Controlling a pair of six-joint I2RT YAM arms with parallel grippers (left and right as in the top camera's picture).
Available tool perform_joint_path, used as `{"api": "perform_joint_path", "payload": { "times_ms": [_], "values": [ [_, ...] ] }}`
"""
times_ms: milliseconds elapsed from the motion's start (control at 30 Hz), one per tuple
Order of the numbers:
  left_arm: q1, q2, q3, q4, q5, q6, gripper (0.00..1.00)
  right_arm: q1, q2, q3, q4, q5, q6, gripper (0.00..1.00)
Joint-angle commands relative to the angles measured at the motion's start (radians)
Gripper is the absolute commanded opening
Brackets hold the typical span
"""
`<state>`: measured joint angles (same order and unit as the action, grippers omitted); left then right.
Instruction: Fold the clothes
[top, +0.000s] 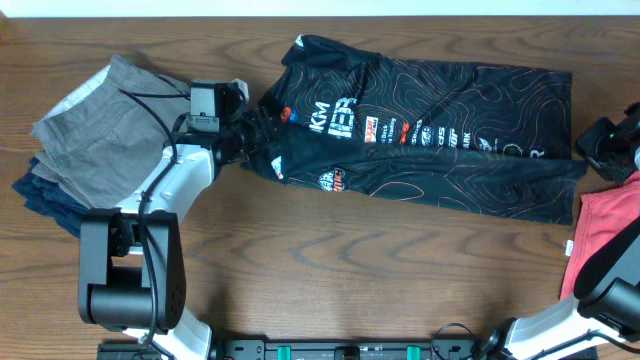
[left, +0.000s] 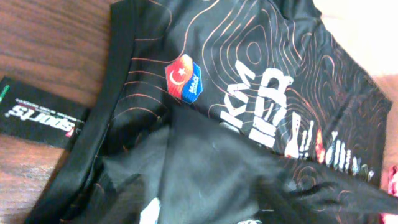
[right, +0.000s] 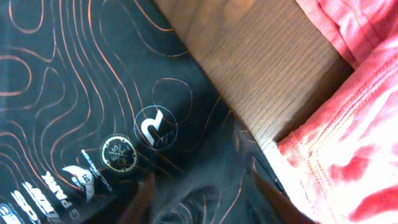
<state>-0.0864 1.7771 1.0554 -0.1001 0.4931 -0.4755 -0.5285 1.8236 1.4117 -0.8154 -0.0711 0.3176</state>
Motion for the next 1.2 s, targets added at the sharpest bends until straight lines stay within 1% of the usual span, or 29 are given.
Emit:
{"api": "perform_joint_path", "payload": {
  "times_ms": [0,133,233,300,400,500,633,800,833,867,933,1000,1033,1067,1100,1167],
  "values": [
    [0.006,0.007,0.006,-0.015,-0.008,0.007,0.64,0.013,-0.021,-0.007,-0.018,0.015,-0.019,0.47],
    [0.005,0.007,0.006,-0.127,-0.013,0.014,0.64,0.013,-0.021,-0.012,-0.079,0.015,-0.028,0.42],
    [0.005,0.007,0.006,-0.228,-0.079,0.029,0.65,0.013,-0.021,-0.038,-0.132,0.015,-0.04,0.42],
    [0.005,0.007,0.001,-0.277,-0.133,0.029,0.65,0.013,-0.021,-0.083,-0.13,0.016,-0.046,0.42],
    [0.005,0.008,-0.017,-0.284,-0.141,0.037,0.65,0.013,-0.021,-0.183,-0.071,0.019,-0.046,0.42],
    [0.005,0.014,-0.026,-0.285,-0.147,0.037,0.73,0.013,-0.021,-0.296,0.025,0.019,-0.045,0.5],
    [0.005,0.025,-0.038,-0.276,-0.147,0.037,0.79,0.012,-0.021,-0.403,0.137,0.019,-0.033,0.55],
    [0.005,0.053,-0.039,-0.261,-0.147,0.037,0.8,0.012,-0.021,-0.471,0.224,0.031,-0.034,0.59],
    [0.005,0.061,-0.039,-0.257,-0.147,0.037,0.8,0.012,-0.021,-0.476,0.229,0.03,-0.033,0.58],
    [0.005,0.073,-0.039,-0.257,-0.147,0.036,0.8,0.012,-0.021,-0.478,0.229,0.031,-0.033,0.56],
    [0.005,0.095,-0.039,-0.258,-0.147,0.037,0.79,0.012,-0.021,-0.478,0.228,0.03,-0.034,0.46],
    [0.005,0.116,-0.039,-0.258,-0.147,0.037,0.67,0.012,-0.021,-0.478,0.221,0.031,-0.034,0.29],
    [0.005,0.124,-0.039,-0.258,-0.147,0.037,0.56,0.012,-0.021,-0.478,0.22,0.031,-0.034,0.17],
    [0.006,0.13,-0.039,-0.259,-0.146,0.036,0.41,0.012,-0.021,-0.478,0.217,0.031,-0.034,0.09],
    [0.006,0.132,-0.039,-0.263,-0.147,0.036,0.3,0.011,-0.021,-0.478,0.215,0.031,-0.034,0.03],
    [0.006,0.132,-0.039,-0.278,-0.147,0.037,0.06,0.01,-0.021,-0.478,0.203,0.046,-0.033,0.01]
  ]
}}
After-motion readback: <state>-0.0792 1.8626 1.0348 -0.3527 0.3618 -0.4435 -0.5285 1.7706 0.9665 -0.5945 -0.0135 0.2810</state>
